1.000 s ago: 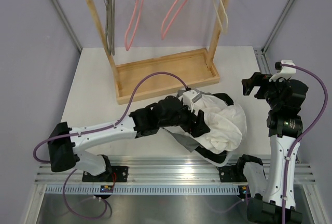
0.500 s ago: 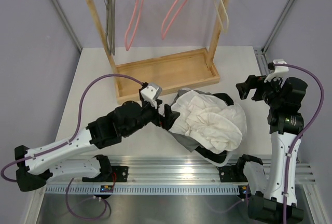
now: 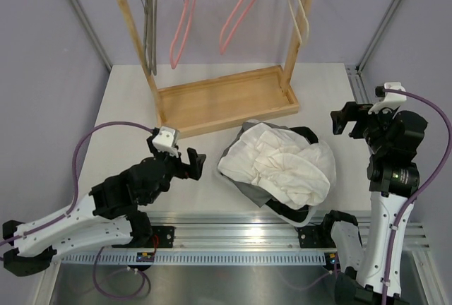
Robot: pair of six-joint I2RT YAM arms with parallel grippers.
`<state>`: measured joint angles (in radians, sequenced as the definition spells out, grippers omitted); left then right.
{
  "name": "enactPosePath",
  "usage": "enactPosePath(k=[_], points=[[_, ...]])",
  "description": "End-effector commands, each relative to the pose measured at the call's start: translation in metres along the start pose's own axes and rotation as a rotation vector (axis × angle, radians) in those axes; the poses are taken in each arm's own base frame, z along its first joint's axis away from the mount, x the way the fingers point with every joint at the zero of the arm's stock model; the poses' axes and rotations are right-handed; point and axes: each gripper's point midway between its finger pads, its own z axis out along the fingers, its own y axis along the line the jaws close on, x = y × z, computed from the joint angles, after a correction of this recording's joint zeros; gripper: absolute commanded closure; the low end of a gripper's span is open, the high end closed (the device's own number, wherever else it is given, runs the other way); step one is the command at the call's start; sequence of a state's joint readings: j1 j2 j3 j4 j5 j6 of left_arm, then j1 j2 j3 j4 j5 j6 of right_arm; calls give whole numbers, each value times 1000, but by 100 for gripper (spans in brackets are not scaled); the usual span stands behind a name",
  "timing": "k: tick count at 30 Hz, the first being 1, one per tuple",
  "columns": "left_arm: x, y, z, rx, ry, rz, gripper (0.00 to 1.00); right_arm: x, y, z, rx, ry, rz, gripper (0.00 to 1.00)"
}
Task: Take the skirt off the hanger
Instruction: Reset both arms
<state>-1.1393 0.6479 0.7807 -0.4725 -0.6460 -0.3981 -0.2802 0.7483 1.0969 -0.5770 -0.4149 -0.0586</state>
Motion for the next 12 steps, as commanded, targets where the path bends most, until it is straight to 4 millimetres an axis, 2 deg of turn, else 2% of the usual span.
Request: enactPosePath(k=[1, 6, 12], points=[[-7, 19, -8, -66, -58, -63, 1, -13, -10, -10, 83, -34, 16, 1], [-6, 27, -18, -59, -80, -91, 1, -14, -18, -13, 134, -52, 3, 1], [-5, 27, -19, -53, -75, -95, 1, -11, -21, -14, 158, -66, 22, 1]])
